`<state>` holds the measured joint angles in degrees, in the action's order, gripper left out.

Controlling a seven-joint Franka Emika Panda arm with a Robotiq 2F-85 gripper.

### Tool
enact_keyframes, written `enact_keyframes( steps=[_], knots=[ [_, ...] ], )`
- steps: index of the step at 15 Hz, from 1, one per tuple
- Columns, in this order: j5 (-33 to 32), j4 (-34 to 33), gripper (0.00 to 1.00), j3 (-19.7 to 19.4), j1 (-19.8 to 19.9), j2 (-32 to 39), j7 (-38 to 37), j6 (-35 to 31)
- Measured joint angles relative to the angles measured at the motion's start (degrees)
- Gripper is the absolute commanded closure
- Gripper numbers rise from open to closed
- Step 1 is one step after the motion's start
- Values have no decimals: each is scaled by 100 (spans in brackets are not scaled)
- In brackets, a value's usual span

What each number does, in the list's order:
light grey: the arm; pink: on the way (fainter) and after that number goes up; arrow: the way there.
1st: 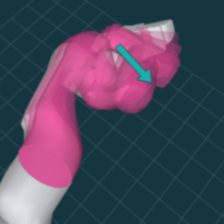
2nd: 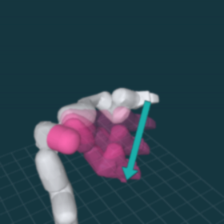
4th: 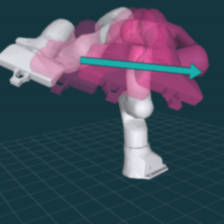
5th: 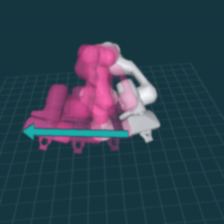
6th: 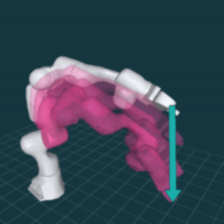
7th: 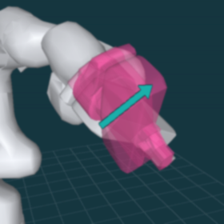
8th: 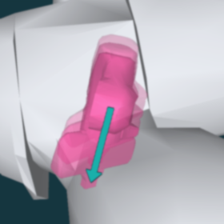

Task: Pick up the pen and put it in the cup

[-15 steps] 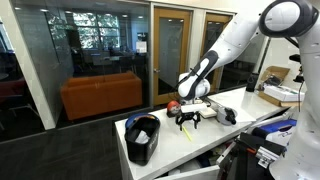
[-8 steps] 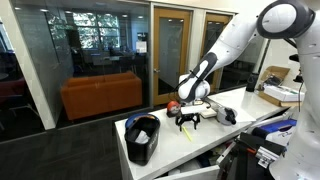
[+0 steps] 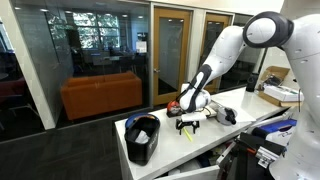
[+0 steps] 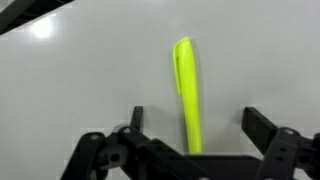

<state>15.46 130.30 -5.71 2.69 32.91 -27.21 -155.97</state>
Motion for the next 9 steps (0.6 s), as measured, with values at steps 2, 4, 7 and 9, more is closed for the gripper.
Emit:
enact_keyframes(
  steps=[2,4,7,9],
  knots=[
    [51,-12,0,5,22,53,71,-78],
    [68,-12,0,5,24,51,114,-89],
    [68,-12,26,5,24,51,134,-98],
    [68,-15,31,6,16,42,134,-102]
  ],
)
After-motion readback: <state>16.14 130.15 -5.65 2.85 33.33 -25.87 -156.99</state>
